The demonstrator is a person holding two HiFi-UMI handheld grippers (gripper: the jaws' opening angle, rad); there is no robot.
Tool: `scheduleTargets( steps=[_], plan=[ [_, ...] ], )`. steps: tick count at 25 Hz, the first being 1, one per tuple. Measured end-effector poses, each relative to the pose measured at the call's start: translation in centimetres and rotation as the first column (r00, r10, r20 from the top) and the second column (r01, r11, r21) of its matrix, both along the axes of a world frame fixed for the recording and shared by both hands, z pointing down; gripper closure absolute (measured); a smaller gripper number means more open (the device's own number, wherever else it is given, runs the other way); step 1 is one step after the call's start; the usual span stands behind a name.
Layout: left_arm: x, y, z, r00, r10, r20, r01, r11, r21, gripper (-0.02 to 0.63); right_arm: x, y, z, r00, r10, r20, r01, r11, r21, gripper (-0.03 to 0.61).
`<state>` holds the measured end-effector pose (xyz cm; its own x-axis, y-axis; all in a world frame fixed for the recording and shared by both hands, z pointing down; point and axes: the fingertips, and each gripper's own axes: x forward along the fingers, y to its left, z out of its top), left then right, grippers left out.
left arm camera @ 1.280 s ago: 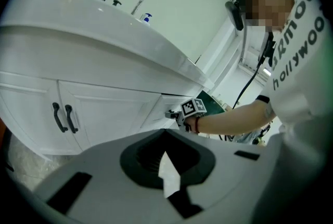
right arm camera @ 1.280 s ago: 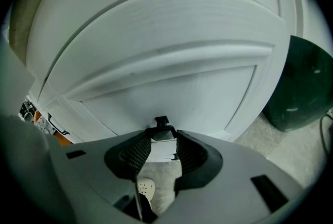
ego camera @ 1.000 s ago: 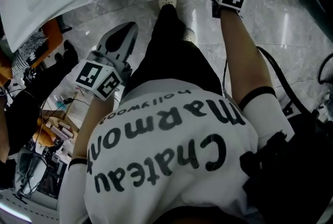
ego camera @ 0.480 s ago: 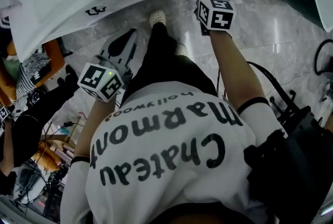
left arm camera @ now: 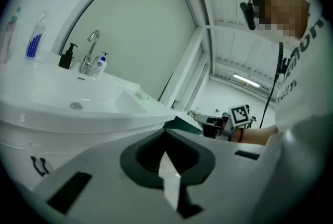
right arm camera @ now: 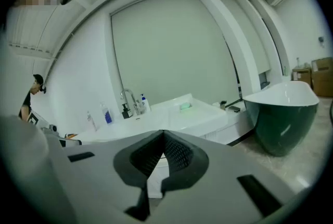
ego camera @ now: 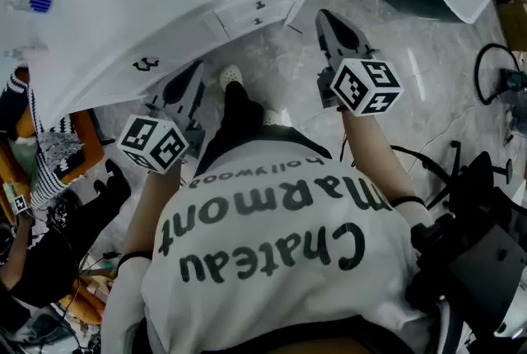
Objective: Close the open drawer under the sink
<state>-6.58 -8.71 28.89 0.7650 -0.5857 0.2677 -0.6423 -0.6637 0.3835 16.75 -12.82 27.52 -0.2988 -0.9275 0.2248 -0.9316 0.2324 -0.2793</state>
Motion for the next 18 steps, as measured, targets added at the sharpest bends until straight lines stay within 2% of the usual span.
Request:
scheduleTargets(
  steps=[4,9,18],
  plan=[
    [0.1,1.4,-3.5,1.0,0.006,-0.005,-0.006,0.998,0.055,0.606,2.5,4.3,-3.6,0.998,0.051,-0.029,-0.05,0.998,0.028,0.568],
    [-0.6,3.4,-6.3,0.999,-0.015,-0.047,0.018,0.998,0.067,0.606,4.0,8.5,-5.7,0.995,0.07,-0.068,-0.067,0.997,0.048,0.568],
    [-2.0,4.4,-8.6,0.999,0.007,-0.052,-0.002,0.996,0.094,0.606,3.4,11.6,-8.3,0.991,0.113,-0.068,-0.108,0.991,0.077,0.568]
  ],
)
